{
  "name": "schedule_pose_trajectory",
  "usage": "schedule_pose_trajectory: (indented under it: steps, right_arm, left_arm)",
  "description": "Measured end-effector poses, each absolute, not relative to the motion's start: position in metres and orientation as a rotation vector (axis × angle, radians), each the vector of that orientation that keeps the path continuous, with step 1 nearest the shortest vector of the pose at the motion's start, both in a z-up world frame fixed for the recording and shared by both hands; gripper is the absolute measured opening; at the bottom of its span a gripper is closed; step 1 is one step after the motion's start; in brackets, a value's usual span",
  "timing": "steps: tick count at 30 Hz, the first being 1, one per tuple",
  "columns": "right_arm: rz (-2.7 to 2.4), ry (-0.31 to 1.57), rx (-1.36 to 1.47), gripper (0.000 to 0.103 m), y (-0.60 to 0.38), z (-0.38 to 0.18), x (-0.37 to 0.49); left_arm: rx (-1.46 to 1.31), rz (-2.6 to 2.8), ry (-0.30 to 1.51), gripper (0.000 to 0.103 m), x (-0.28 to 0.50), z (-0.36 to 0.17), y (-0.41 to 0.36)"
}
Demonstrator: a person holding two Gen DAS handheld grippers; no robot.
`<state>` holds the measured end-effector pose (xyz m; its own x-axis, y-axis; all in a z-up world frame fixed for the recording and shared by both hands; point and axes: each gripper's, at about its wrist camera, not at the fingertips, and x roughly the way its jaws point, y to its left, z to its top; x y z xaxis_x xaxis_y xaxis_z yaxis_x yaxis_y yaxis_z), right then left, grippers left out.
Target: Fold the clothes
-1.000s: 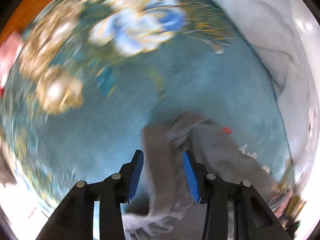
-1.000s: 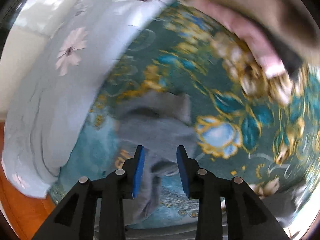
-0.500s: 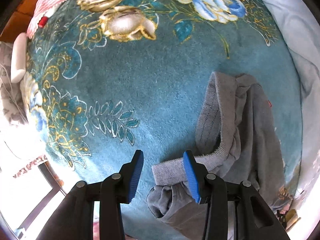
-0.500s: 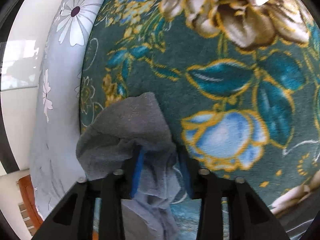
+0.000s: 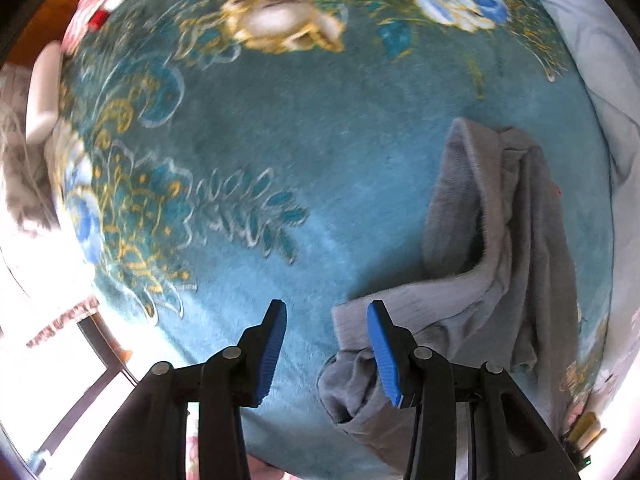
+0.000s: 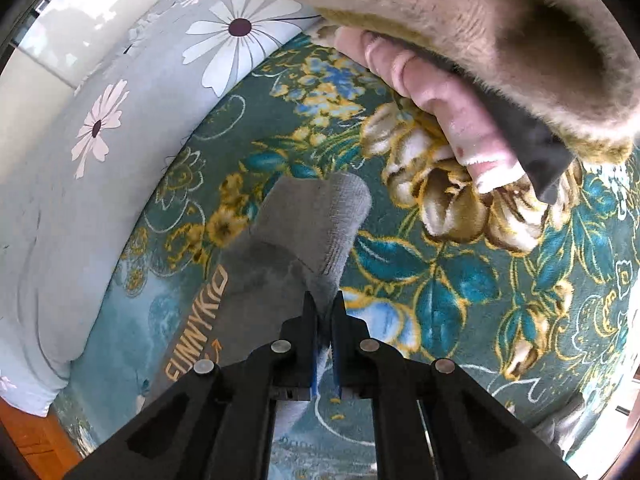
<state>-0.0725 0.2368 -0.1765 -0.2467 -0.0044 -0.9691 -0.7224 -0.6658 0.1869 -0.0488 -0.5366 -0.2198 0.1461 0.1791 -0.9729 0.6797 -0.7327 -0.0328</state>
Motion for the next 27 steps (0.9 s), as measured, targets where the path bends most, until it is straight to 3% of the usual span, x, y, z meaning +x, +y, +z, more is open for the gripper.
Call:
schedule_pose_trajectory:
  steps: [9, 18, 22, 27]
  right_arm:
    - [2.090, 0.762, -1.592, 0.029, 0.191, -0.112, -0.040]
    - [2.060, 0.671, -1.654, 0.029, 0.155, -0.063, 0.021]
    - [2.092, 0.572, -1.648, 0.030, 0.138, -0.034, 0.031]
    - [2.115, 0.515, -1.656, 0.030, 0.119, -0.021, 0.039]
  left_arm:
    - [2.024, -1.625, 1.065, 0.060, -0.004, -0.248, -0.541]
    - [1.990, -1.537, 1.408, 0.065, 0.036, -0.312, -0.533]
    - [1.945, -1.538, 1.466, 0.070, 0.043, -0.318, -0.529]
    - [1.914, -1.465, 1.684, 0.070, 0.057, -0.325, -0.523]
